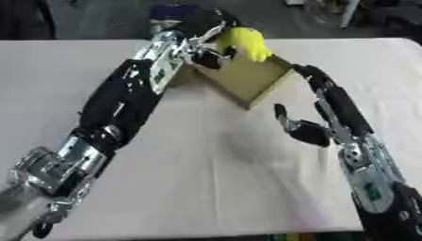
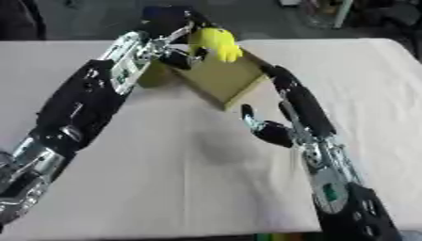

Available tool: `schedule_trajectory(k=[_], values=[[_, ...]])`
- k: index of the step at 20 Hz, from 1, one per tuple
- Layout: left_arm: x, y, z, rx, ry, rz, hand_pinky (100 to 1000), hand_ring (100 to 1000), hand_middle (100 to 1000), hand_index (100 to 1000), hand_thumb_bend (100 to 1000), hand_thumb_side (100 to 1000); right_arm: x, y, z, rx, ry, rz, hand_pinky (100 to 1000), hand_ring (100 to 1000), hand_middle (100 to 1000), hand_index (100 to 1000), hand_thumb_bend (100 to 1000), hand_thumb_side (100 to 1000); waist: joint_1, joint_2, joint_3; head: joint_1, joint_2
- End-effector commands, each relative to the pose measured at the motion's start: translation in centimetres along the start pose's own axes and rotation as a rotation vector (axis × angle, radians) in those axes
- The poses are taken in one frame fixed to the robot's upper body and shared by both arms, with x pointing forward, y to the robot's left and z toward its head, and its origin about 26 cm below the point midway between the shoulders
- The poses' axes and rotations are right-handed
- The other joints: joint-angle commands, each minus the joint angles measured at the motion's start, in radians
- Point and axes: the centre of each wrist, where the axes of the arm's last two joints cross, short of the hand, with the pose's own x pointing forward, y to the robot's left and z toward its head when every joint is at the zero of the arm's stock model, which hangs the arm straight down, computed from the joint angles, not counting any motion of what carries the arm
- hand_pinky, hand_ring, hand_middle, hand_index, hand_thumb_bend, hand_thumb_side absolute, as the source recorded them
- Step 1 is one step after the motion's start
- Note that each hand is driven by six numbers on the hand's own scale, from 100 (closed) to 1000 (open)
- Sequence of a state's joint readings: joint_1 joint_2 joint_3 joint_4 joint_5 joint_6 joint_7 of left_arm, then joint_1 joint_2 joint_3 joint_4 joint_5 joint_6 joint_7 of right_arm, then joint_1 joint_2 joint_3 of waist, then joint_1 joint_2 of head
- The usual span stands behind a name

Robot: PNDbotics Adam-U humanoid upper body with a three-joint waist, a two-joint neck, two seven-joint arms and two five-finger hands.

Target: Pick up objects on the table and place them in the box.

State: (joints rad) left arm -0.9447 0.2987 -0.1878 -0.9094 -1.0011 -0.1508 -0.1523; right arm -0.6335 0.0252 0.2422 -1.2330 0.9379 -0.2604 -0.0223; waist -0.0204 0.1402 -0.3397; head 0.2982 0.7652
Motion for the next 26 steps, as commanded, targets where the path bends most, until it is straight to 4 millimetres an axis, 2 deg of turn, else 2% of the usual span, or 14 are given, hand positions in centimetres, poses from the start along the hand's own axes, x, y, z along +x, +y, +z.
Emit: schedule_trajectory(k=[1, 6, 10, 14, 15, 21, 24, 26], values=[[-0.5, -0.1, -0.6, 0.021, 0.054, -0.033, 726, 677, 695, 834, 106, 185, 0.8, -1.0, -0.9, -0.03, -0.037, 0.002, 862, 1000, 900, 999, 221, 438, -0.002, -0.013, -0.003, 0.003, 0.005], [-1.4, -2.5, -0.7, 0.006, 0.081, -0.066, 731, 683, 705, 842, 108, 220, 0.9, -1.0, -1.0, -0.031, -0.04, -0.002, 862, 1000, 900, 999, 221, 437, -0.006, -0.012, -0.004, 0.003, 0.005], [-1.3, -3.3, -0.8, 0.036, 0.055, -0.099, 734, 684, 710, 846, 119, 259, 0.9, -1.0, -1.0, -0.032, -0.039, -0.005, 862, 1000, 900, 999, 218, 434, -0.01, -0.012, -0.005, 0.004, 0.005], [-1.0, -3.5, -1.0, 0.081, 0.031, -0.117, 753, 705, 743, 874, 175, 336, 0.9, -1.0, -1.0, -0.031, -0.038, -0.006, 862, 1000, 900, 999, 221, 439, -0.01, -0.012, -0.008, 0.005, 0.005], [-0.9, -3.4, -1.0, 0.094, 0.027, -0.122, 767, 720, 763, 889, 227, 393, 0.9, -1.0, -1.0, -0.031, -0.038, -0.006, 862, 1000, 900, 999, 222, 439, -0.01, -0.012, -0.009, 0.005, 0.005], [-0.7, -3.4, -1.0, 0.132, 0.032, -0.143, 831, 785, 863, 936, 388, 542, 0.9, -0.9, -0.9, -0.031, -0.037, -0.007, 861, 1000, 899, 999, 221, 439, -0.007, -0.013, -0.013, 0.006, 0.005], [-1.0, -3.2, -0.9, 0.153, 0.045, -0.136, 844, 794, 874, 938, 416, 592, 0.8, -0.9, -0.9, -0.031, -0.033, -0.007, 861, 1000, 898, 999, 221, 439, -0.006, -0.014, -0.013, 0.004, 0.005], [-1.4, -2.6, -0.8, 0.191, 0.055, -0.119, 837, 780, 851, 923, 396, 588, 0.7, -0.9, -0.8, -0.031, -0.03, -0.007, 861, 1000, 898, 999, 221, 438, -0.005, -0.016, -0.011, 0.002, 0.005]])
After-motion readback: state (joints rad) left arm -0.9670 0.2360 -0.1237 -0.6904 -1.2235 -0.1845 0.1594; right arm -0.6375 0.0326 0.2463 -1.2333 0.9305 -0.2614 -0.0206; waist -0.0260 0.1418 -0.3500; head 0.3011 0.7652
